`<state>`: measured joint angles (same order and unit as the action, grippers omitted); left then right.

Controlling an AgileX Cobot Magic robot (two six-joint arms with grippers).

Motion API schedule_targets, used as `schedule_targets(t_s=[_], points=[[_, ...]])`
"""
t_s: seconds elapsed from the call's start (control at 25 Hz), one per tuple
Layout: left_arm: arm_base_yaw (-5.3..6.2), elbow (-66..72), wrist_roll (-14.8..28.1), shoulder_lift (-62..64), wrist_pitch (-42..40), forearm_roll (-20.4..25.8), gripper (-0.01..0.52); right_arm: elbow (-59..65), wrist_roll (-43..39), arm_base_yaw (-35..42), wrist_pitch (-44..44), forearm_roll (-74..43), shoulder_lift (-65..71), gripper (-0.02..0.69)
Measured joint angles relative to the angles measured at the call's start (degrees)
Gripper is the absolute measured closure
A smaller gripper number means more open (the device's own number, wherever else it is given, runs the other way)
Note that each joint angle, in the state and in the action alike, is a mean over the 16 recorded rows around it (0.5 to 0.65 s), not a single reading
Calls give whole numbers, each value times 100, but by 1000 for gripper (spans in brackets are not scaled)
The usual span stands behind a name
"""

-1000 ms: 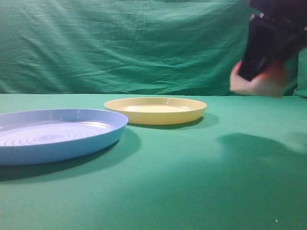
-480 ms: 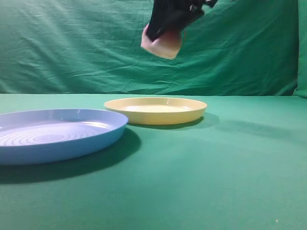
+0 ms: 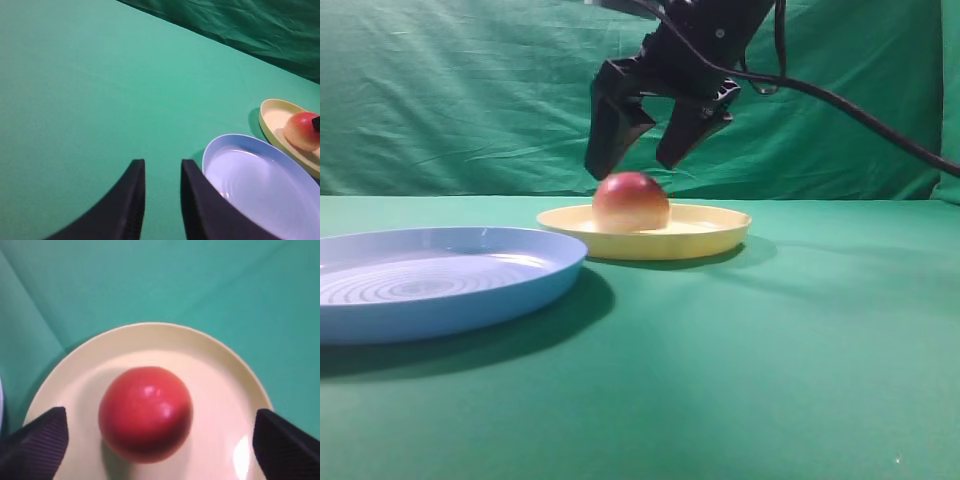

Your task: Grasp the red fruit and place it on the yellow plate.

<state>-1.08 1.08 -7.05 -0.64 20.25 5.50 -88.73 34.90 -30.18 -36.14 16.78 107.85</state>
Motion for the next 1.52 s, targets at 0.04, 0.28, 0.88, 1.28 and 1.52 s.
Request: schedule_targets(t_s=[0.04, 0.28, 0.88, 1.28, 1.52], points=[[0, 0, 0, 0, 0, 0, 357, -27, -109, 0, -135, -57, -130, 264], [0, 0, 0, 0, 0, 0, 357, -52, -911, 0, -1008, -281, -972, 503], [0, 0, 0, 0, 0, 0, 357, 2873, -2124, 0, -368, -395, -4185, 665], [0, 0, 0, 0, 0, 0, 357, 4850, -2296, 0, 59, -379, -6664, 665], [0, 0, 0, 0, 0, 0, 357, 5211, -2408, 0, -165, -417, -7706, 665]])
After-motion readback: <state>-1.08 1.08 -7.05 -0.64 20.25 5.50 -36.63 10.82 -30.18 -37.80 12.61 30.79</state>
